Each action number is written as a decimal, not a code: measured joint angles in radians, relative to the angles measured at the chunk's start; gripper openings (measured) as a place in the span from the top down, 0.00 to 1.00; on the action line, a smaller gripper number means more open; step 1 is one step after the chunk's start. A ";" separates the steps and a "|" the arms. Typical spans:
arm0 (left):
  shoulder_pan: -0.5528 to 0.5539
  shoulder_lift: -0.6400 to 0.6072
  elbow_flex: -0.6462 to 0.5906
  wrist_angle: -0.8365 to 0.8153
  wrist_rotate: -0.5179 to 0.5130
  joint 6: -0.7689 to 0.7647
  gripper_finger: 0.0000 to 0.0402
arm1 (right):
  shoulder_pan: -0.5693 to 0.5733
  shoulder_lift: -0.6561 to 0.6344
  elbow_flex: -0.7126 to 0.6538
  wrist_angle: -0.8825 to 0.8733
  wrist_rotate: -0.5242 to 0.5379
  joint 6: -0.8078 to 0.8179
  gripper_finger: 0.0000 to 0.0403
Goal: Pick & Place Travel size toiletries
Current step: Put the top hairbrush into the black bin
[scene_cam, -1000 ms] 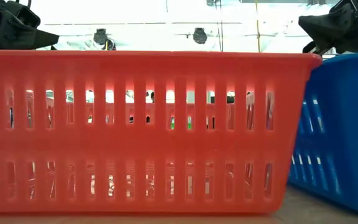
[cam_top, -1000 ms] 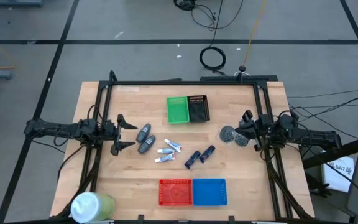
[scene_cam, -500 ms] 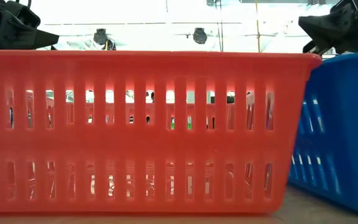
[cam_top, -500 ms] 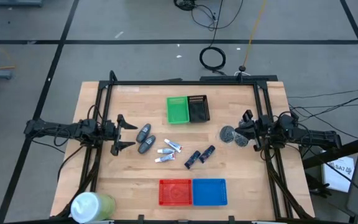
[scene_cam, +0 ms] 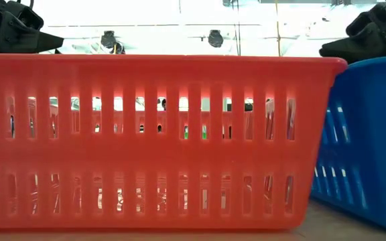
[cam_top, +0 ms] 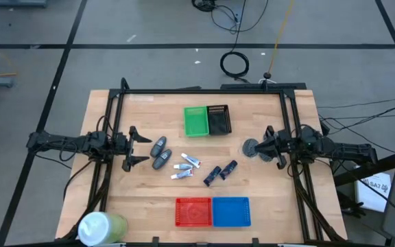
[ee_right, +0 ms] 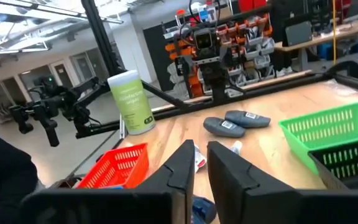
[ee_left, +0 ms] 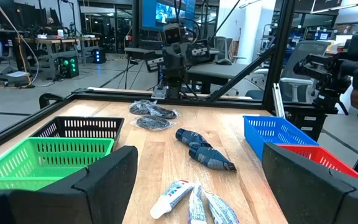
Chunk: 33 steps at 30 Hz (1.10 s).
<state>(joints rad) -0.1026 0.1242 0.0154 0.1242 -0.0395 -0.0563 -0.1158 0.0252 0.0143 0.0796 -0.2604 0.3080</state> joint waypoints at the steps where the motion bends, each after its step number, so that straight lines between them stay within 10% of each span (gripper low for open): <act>1: 0.000 0.000 0.000 0.000 0.000 0.000 0.16 | 0.000 0.007 0.000 0.009 -0.001 -0.001 0.89; 16: 0.000 0.000 0.000 0.000 0.000 0.000 0.16 | 0.000 0.117 0.034 0.348 0.135 -0.030 0.60; 24: 0.000 0.000 0.000 0.000 0.000 0.000 0.16 | -0.001 0.330 0.304 -0.247 0.519 -0.069 0.48; 33: 0.000 0.000 0.000 0.001 -0.007 0.000 0.16 | -0.012 0.745 0.650 -0.779 0.553 0.185 0.48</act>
<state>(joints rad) -0.1026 0.1238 0.0154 0.1253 -0.0469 -0.0566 -0.1282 0.7703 0.6639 -0.6994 0.2924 0.4928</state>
